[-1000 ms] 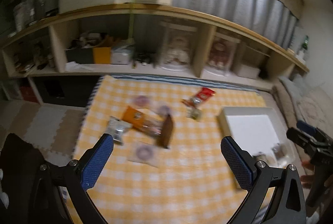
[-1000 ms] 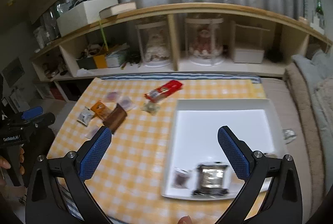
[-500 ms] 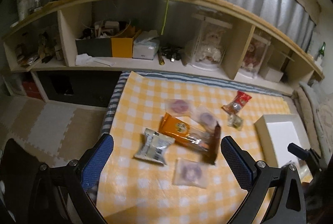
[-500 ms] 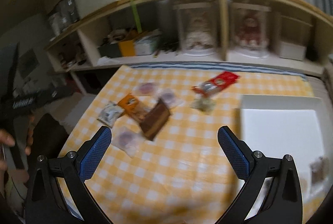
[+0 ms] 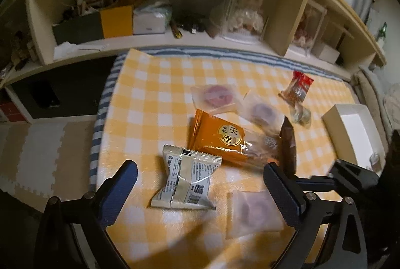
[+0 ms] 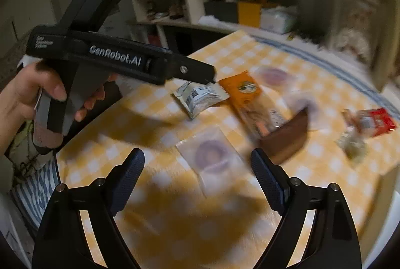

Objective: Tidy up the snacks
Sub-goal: 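Grasp the white-silver wrapped cake with the left gripper while the right grasps a clear ring-cookie packet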

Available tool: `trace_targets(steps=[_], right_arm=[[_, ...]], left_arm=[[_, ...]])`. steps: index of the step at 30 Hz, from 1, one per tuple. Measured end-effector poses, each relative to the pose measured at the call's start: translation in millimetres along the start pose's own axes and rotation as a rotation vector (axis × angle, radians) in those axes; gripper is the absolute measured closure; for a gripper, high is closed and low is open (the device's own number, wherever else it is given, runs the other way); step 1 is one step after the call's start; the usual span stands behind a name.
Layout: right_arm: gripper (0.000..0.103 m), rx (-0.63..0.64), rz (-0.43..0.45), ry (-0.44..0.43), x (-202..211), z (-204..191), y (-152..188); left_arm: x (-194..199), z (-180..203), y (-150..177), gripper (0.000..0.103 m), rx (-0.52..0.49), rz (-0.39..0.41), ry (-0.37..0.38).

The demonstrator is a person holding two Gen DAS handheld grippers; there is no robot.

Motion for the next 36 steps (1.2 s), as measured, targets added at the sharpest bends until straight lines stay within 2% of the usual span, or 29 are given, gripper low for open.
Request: trace_targets(steps=[4,11,14,15,17,20,22,27,31,36], right_arm=[[0.016,0.028,-0.051,-0.055,-29,5,-10],[0.021,0.082,-0.154,-0.073,-51,8,-5],[0.025,0.129,-0.183,-0.070,-46,1,5],[0.026,0.138,-0.189,-0.065,-43,-3,10],[0.035,0.139,-0.195,-0.042,-39,-7,16],[0.045,0.101,-0.199,0.020,-33,-10,21],[0.047,0.043,-0.196,0.041,-31,-10,22],[0.052,-0.007,-0.181,0.098,-29,-12,24],[0.054,-0.033,-0.176,0.112,-28,-12,23],[0.054,-0.058,-0.148,0.138,-7,-12,24]], left_arm=[[-22,-4,-1,0.009,-0.010,-0.031,-0.004],[-43,-8,4,0.020,-0.016,-0.073,-0.020],[-49,-10,4,0.030,-0.010,-0.082,-0.026],[-48,-8,5,0.038,-0.009,-0.087,-0.030],[-51,-6,6,0.047,-0.010,-0.096,-0.038],[-53,0,10,0.047,-0.031,-0.108,-0.057],[-54,6,12,0.050,-0.053,-0.120,-0.078],[-46,17,22,0.055,-0.086,-0.142,-0.095],[-31,18,27,0.057,-0.066,-0.126,-0.107],[2,16,31,0.058,-0.013,-0.065,-0.095]])
Point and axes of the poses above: each gripper's, at about its wrist camera, not at the fingertips, and x roughly against the way its jaws point, z to its right, y to its underside, the point moved 2 cm from there along -x, roughly the way its jaws point
